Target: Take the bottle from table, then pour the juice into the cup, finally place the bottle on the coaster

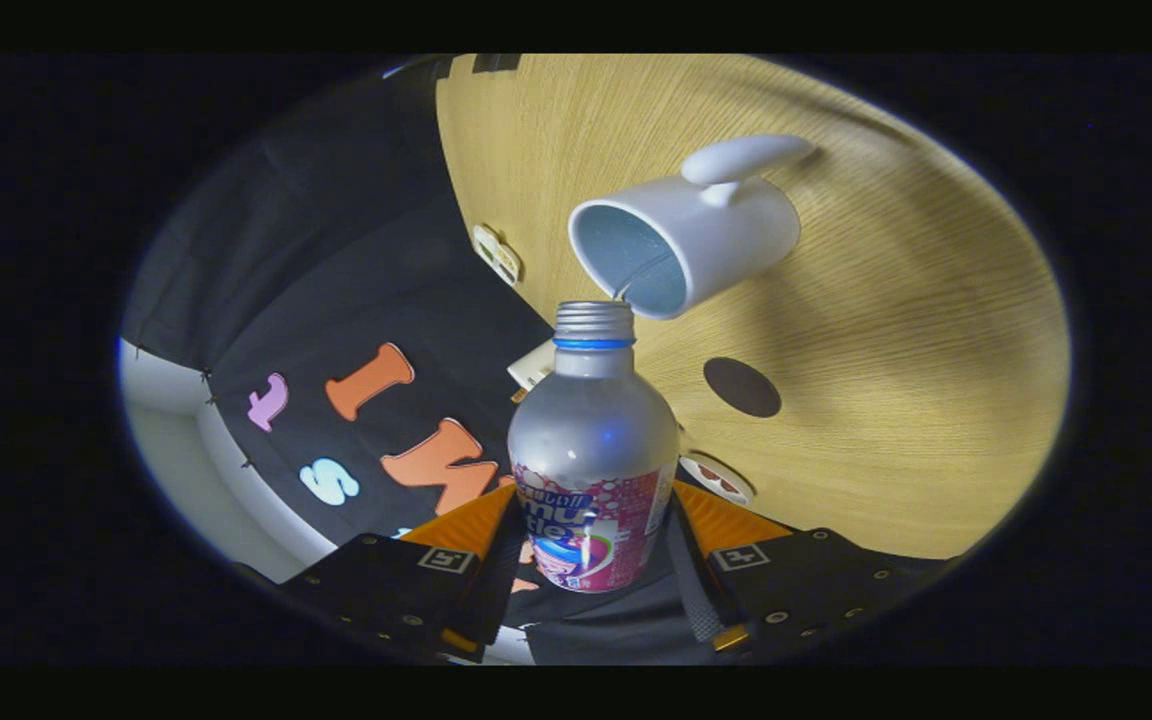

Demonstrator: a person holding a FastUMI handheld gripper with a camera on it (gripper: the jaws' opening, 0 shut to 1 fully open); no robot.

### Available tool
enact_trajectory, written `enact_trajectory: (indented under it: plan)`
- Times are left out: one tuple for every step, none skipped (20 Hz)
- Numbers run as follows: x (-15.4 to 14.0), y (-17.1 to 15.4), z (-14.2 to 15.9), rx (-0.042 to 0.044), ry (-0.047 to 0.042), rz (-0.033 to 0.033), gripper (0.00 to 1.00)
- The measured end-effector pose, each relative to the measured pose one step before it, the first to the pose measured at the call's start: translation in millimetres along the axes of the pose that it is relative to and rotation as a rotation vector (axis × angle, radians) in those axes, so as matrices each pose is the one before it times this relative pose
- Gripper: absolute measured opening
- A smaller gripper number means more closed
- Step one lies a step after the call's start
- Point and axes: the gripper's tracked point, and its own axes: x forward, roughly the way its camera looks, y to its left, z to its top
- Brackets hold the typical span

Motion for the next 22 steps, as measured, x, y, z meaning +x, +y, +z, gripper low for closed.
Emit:
enact_trajectory:
  plan:
    - [1.87,0.20,-0.72,-0.00525,-0.00118,0.00107,0.71]
    - [-0.32,-1.54,0.80,-0.01517,-0.00150,-0.00267,0.71]
    - [0.66,-3.51,-0.10,-0.02427,-0.00127,-0.00801,0.71]
    - [1.82,-2.77,-0.12,-0.02937,-0.00183,-0.00774,0.71]
    - [1.24,-3.89,0.97,-0.03599,-0.00531,-0.00906,0.71]
    - [2.40,-1.48,1.61,-0.03958,-0.00676,-0.00375,0.71]
    - [0.58,-0.54,0.06,-0.03946,-0.00361,0.00390,0.71]
    - [-0.24,0.84,0.65,-0.04166,-0.00473,0.00300,0.71]
    - [1.33,-1.31,-0.81,-0.05210,-0.00010,-0.00215,0.71]
    - [1.08,-2.74,-2.06,-0.05909,-0.00253,-0.00672,0.71]
    - [1.99,-2.13,-1.67,-0.05842,-0.00464,-0.00565,0.71]
    - [1.04,-0.11,0.30,-0.05883,-0.00658,-0.00151,0.71]
    - [0.91,-1.52,-0.14,-0.06369,-0.00702,-0.00131,0.71]
    - [-0.50,-2.14,-0.97,-0.06884,-0.00688,-0.00580,0.71]
    - [1.06,-1.84,-1.92,-0.06940,-0.00556,-0.00456,0.71]
    - [0.73,-0.07,-1.24,-0.06066,-0.00476,-0.00607,0.71]
    - [2.72,2.31,-1.01,-0.06842,-0.00465,0.00913,0.71]
    - [0.65,-0.26,-4.20,-0.07780,-0.00185,0.00286,0.71]
    - [1.72,-0.98,-3.04,-0.07834,-0.00519,-0.00499,0.71]
    - [1.05,0.75,-4.29,-0.08660,-0.00066,0.00034,0.71]
    - [2.46,4.41,-4.37,-0.07501,-0.00065,0.01567,0.71]
    - [2.59,3.63,-3.99,-0.07181,0.00123,0.00742,0.71]
